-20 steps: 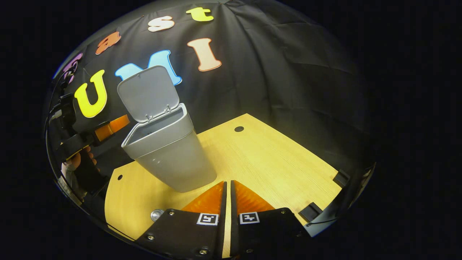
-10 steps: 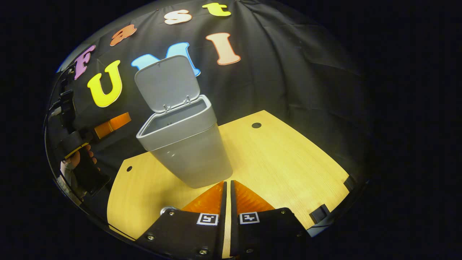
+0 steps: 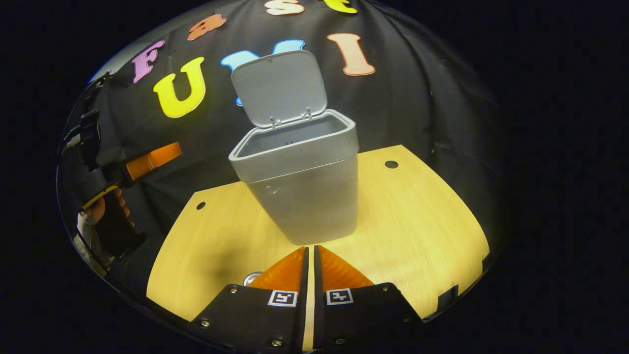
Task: Press the lid of the desktop garbage bin to open it, pick up the crumpled paper on the desktop and throw it into the bin, then pick up the pop can on the desktop and drop it into the bin, and finally close the garbage bin lid.
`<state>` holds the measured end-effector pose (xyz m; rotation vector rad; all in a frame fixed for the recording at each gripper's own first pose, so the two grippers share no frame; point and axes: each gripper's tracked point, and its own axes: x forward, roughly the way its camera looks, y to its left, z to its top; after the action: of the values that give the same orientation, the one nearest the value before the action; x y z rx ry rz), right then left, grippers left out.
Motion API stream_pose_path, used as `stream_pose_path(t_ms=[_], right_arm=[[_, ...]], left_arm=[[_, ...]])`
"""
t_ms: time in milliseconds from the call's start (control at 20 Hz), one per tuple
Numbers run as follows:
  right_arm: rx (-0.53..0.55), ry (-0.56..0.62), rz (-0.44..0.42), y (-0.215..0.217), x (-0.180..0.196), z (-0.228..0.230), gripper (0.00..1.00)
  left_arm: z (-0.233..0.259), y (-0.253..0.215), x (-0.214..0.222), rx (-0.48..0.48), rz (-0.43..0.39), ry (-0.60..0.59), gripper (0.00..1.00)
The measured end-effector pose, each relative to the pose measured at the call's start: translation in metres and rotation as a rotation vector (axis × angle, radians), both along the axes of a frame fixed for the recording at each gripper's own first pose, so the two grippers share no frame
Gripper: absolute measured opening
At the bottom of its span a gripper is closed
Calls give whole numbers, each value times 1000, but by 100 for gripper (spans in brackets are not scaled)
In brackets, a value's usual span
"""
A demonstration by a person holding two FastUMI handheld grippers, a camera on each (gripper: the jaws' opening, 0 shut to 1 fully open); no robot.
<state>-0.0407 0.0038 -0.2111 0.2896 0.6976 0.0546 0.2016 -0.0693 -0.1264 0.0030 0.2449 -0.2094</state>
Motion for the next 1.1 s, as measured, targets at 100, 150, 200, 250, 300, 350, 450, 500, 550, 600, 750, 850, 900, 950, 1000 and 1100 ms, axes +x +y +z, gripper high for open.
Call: stream_pose_path(t_ms=[100,150,200,250,300,350,450,500,550,600,750,850,900,950,1000,1100], right_arm=[[-2,10,33,10,3,-4,7],[-1,16,47,15,4,-6,7],[2,23,59,20,5,-8,7],[4,29,72,25,6,-9,7],[3,35,84,30,7,-12,7],[1,41,94,34,8,-14,8],[7,54,120,42,8,-17,10],[8,61,129,47,7,-18,10],[15,68,144,51,6,-19,10],[21,78,156,55,5,-23,11],[28,98,188,68,5,-28,27],[27,109,213,75,-1,-30,51],[23,116,224,79,-2,-33,54],[36,124,244,85,-3,-34,56],[39,134,260,90,-5,-36,64],[25,151,274,93,-5,-42,98]], left_arm=[[0,19,-7,6,34,1,68],[0,29,-10,8,51,1,68],[1,38,-13,7,67,1,68],[0,46,-16,5,80,2,68],[-1,54,-19,3,94,5,68],[-2,62,-22,4,108,8,68],[-3,75,-28,4,130,14,68],[-5,80,-30,2,140,17,68],[-6,84,-32,-3,146,21,68],[-5,88,-33,-11,152,21,68],[-8,96,-37,-14,167,27,55],[-9,99,-39,-12,171,28,55],[-9,101,-40,-11,171,29,68],[-9,102,-41,-9,171,29,68],[-8,105,-42,-7,173,30,68],[-9,110,-42,-3,179,31,68]])
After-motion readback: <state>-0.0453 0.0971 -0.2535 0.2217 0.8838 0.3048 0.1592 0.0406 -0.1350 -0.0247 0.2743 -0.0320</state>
